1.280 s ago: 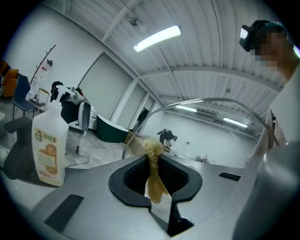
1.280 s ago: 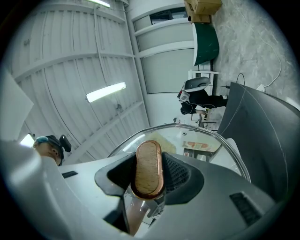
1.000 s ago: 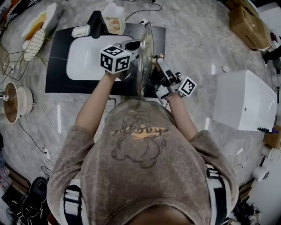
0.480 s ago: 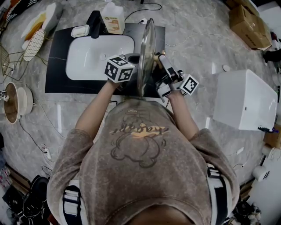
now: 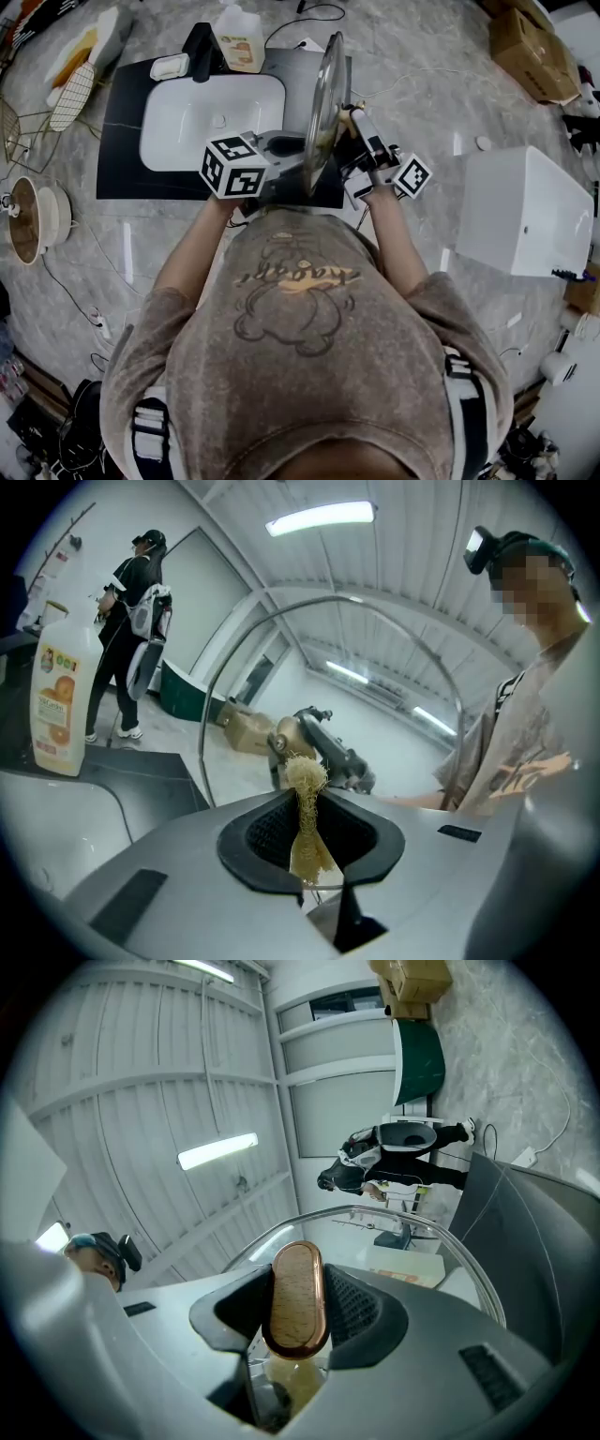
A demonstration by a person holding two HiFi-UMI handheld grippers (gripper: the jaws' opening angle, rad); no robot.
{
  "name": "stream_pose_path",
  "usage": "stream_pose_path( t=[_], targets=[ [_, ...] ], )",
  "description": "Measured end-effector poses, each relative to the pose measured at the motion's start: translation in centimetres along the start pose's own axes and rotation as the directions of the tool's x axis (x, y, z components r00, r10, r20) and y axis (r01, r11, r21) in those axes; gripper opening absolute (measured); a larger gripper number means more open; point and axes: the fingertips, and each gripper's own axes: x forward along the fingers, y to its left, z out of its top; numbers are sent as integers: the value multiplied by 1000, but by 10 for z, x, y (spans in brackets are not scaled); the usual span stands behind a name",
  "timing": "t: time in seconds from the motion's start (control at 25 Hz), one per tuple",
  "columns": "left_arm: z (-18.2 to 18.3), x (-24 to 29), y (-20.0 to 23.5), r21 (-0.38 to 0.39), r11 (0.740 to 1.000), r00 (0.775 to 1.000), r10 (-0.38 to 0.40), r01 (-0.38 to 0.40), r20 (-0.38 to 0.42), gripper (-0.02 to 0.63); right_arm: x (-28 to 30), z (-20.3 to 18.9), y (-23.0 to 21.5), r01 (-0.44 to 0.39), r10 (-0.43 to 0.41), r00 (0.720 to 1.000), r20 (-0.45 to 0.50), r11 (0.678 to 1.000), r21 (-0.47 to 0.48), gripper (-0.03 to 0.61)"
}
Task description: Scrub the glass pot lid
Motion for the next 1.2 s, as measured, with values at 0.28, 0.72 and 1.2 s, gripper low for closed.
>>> stream_pose_path(
  t=[0.28,0.72,1.2],
  targets=[
    [48,-33,-32,-7,996,989,-89,90,121,66,-3,4,-4,13,-13,1000,9,1000,-1,179],
    [113,-47,-15,8,999,960,-45,45,277,66,-3,-8,-4,5,-5,1000,-10,999,38,179],
    [112,-15,37,27,995,964,90,-100,251,66,-1,-16,3,-9,11,1000,-27,998,54,179]
  ],
)
